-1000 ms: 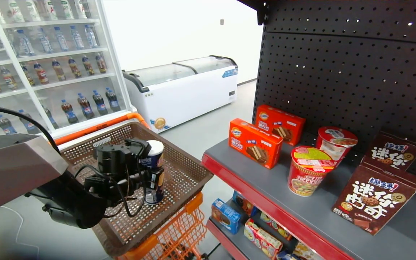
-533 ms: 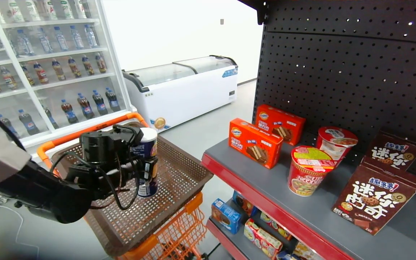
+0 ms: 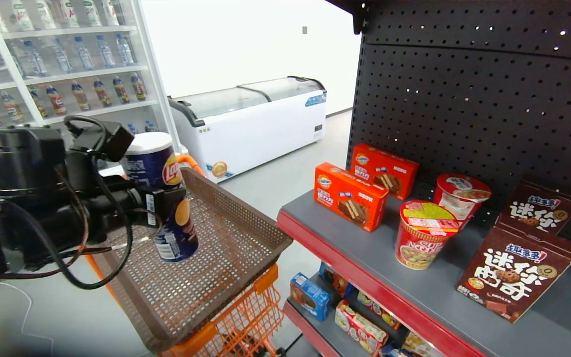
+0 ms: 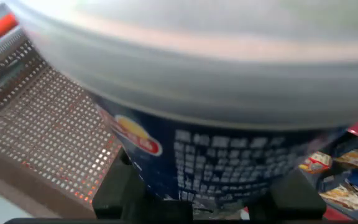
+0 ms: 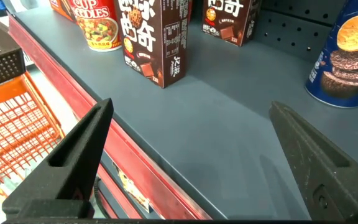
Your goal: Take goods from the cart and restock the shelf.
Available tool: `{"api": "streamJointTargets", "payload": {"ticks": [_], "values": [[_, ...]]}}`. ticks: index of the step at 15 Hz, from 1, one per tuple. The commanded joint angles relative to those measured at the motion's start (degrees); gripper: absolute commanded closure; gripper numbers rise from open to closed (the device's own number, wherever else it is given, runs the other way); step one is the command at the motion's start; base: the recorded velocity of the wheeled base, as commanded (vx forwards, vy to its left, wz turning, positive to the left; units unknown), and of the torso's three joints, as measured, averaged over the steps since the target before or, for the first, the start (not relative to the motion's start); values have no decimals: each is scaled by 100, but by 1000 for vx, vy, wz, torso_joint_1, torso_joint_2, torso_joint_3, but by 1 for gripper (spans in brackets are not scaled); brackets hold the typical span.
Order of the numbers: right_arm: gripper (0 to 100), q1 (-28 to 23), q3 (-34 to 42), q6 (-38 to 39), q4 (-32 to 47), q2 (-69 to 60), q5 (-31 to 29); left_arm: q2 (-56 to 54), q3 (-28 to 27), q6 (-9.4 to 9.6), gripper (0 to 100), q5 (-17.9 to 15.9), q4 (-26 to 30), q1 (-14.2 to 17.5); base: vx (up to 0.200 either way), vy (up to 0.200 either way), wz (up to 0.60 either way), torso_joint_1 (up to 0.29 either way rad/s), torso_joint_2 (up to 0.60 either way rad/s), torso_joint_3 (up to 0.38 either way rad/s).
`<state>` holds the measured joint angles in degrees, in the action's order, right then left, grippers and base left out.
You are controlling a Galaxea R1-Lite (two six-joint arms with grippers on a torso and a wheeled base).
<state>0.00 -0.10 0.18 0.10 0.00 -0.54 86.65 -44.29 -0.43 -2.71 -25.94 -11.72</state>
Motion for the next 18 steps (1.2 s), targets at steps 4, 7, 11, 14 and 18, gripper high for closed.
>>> {"api": "streamJointTargets", "payload": {"ticks": [4,7,11,14,18], "values": [[0,0,1,-1,-1,9,1,-1537,658,298,100,-186,362,354,0,0,0,0,0,0],[0,0,1,-1,-1,9,1,-2082,685,298,100,-283,1118,460,0,0,0,0,0,0],[0,0,1,-1,-1,9,1,-3321,1300,333,100,-380,1953,354,0,0,0,0,0,0],[0,0,1,-1,-1,9,1,-3963,1933,306,100,-389,1953,363,0,0,0,0,0,0],[0,0,1,-1,-1,9,1,-4112,2319,429,100,-1303,1970,389,0,0,0,0,0,0]]}}
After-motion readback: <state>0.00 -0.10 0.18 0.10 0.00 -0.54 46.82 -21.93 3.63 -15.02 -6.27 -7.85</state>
